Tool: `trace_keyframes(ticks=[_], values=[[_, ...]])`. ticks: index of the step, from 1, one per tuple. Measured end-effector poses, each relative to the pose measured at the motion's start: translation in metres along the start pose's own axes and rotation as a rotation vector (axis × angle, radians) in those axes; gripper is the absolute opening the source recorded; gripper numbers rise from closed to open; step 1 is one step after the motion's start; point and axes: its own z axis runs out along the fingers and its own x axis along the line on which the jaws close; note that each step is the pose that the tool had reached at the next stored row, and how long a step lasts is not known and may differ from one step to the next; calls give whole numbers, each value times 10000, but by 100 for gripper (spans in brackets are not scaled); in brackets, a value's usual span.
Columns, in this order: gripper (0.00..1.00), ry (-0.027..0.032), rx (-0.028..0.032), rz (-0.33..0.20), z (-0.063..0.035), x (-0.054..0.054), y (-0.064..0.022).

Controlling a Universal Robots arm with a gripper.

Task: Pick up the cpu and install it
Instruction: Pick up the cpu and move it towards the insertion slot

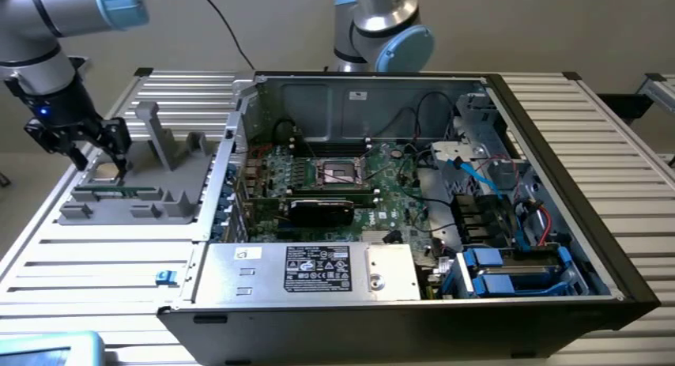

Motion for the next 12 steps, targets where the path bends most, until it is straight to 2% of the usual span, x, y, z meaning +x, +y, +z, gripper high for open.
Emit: trace_keyframes(ticks=[4, 8, 12], values=[[72, 65, -38, 16, 54, -15, -2], [72, 176, -97, 32, 91, -18, -3], [72, 190, -102, 34, 96, -19, -3]])
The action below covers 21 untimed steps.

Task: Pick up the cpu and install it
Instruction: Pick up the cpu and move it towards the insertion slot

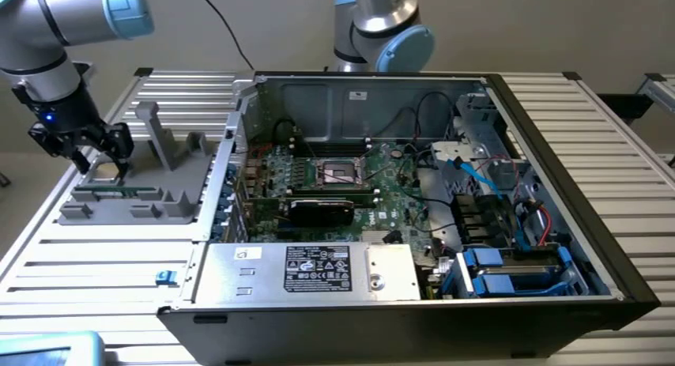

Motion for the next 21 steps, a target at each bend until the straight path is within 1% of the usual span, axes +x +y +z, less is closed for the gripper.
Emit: trace_keyframes(ticks=[3, 6, 7, 8, 9, 10, 13, 14, 15, 17, 18, 19, 21], values=[[72, -1, -1, -1, 4, -1, 0], [72, 6, -50, 7, 9, -12, -2], [72, 21, -60, 12, 9, -13, -2], [72, 60, -65, 24, 9, -14, -1], [72, 116, -68, 38, 8, -14, -3], [72, 158, -68, 50, 8, -14, -4], [72, 164, -68, 54, 9, -19, -6], [72, 161, -57, 54, 9, -19, -6], [72, 156, -32, 55, 10, -20, -6], [72, 137, 60, 58, 11, -20, -6], [72, 113, 112, 60, 11, -20, -6], [72, 81, 138, 60, 11, -19, -7], [72, 64, 138, 57, 11, -19, -7]])
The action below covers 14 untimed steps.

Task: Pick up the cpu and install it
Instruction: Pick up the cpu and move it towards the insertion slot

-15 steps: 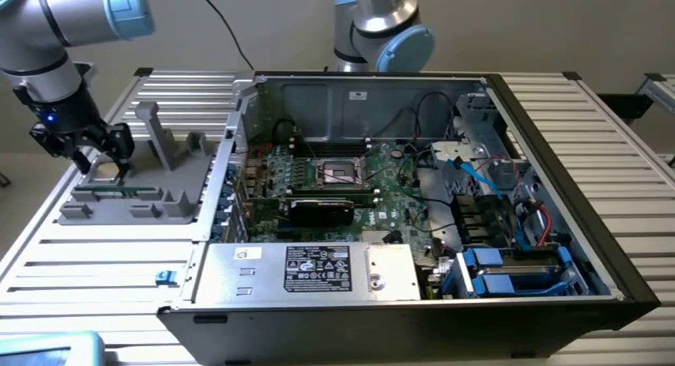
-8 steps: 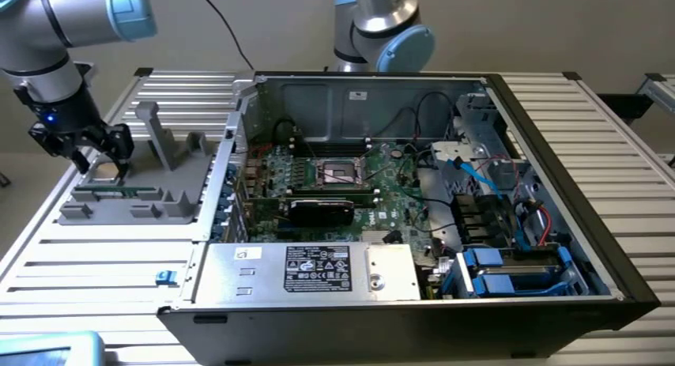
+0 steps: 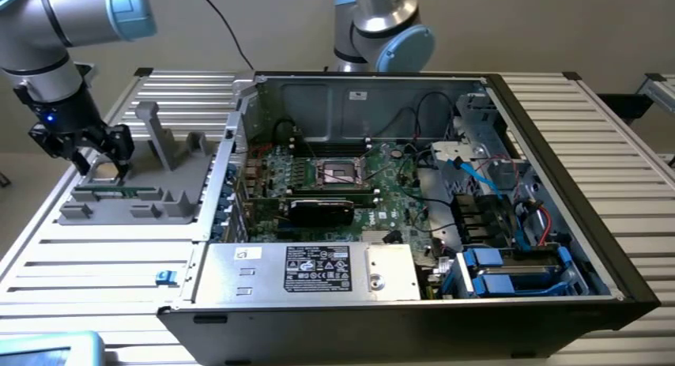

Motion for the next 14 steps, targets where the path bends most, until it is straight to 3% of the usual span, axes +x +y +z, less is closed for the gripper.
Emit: trace_keyframes(ticks=[6, 14], values=[[72, -147, 1, -1, 18, 18, 4], [72, -154, 1, -3, 35, 21, 3]])
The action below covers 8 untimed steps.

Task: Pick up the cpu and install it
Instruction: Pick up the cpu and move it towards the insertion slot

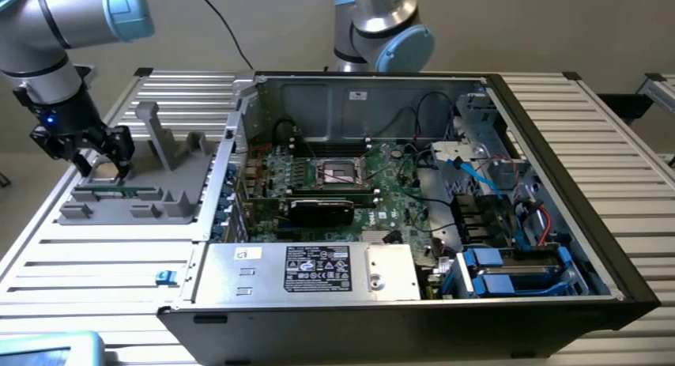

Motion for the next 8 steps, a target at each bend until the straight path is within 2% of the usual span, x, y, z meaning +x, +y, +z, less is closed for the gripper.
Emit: trace_keyframes(ticks=[8], values=[[72, -3, -1, 0, 0, 0, 1]])
